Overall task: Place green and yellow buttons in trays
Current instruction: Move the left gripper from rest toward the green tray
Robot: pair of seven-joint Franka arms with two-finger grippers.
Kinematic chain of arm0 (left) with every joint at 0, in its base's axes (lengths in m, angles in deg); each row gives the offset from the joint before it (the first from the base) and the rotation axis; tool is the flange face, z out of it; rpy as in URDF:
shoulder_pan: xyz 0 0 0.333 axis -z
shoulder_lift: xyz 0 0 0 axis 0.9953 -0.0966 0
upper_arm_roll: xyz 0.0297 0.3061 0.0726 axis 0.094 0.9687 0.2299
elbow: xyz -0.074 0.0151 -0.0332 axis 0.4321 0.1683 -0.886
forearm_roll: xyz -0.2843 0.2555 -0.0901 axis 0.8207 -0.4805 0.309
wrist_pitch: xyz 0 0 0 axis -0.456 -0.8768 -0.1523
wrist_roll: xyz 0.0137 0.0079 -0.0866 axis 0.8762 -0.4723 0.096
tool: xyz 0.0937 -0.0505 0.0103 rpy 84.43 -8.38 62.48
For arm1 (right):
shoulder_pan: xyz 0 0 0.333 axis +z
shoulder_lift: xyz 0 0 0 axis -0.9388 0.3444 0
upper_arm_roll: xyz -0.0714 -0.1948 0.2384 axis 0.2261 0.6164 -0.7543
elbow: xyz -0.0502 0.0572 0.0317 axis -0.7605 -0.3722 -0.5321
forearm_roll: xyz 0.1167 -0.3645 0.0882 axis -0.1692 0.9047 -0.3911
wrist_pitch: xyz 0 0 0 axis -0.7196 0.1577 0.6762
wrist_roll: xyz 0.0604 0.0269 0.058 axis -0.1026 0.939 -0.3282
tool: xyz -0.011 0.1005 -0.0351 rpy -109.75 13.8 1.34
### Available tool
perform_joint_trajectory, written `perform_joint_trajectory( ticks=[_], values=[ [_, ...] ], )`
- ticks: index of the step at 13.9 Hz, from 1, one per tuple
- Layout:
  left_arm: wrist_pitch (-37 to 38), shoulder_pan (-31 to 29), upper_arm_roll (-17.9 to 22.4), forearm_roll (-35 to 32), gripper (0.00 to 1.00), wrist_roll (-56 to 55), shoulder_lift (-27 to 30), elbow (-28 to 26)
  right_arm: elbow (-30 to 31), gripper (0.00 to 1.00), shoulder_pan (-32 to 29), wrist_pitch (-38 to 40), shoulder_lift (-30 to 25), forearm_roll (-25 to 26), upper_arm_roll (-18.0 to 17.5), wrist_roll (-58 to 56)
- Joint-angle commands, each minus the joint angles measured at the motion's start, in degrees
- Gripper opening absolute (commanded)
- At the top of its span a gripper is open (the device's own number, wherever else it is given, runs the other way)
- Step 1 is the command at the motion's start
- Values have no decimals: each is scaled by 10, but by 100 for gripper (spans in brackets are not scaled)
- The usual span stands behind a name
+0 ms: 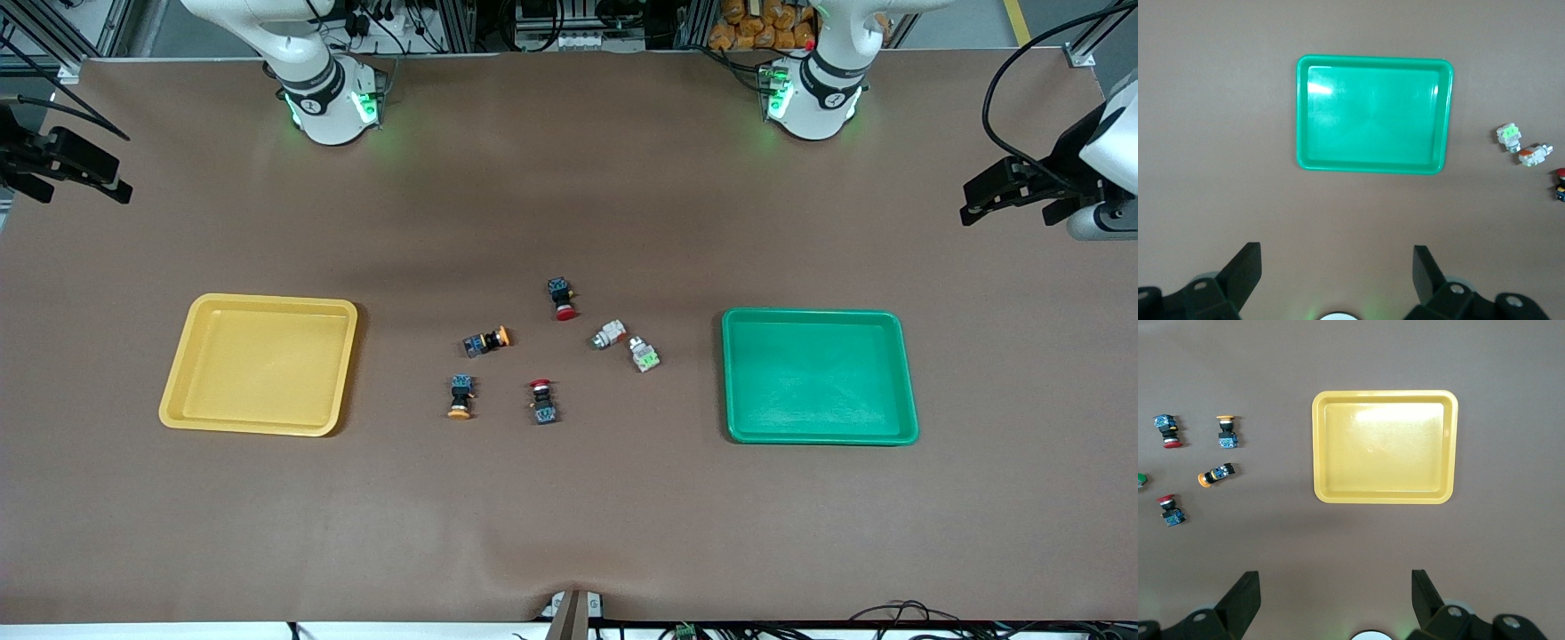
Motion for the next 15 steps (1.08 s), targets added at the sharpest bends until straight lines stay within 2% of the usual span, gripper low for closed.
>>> perform_joint_trajectory(
  ticks=[1, 4, 9, 11, 15],
  values=[
    [19, 3, 2, 2, 100, 0, -25, 4, -5, 100, -11, 0, 1, 7, -9, 3],
    [16, 8, -1, -7, 100, -12, -55, -7, -5, 100, -14, -6, 3, 7, -9, 3],
    [-26, 17, -10, -11, 100, -15, -107, -13, -5, 100, -9, -68, 14, 0, -9, 3],
    [-43, 27, -10, -11, 100, -27, -131, -13, -3, 100, 2, -66, 21, -1, -14, 3],
    [-88, 71, -11, -11, 100, -106, -167, -12, -1, 100, 24, -66, 22, -1, -14, 2]
  ],
)
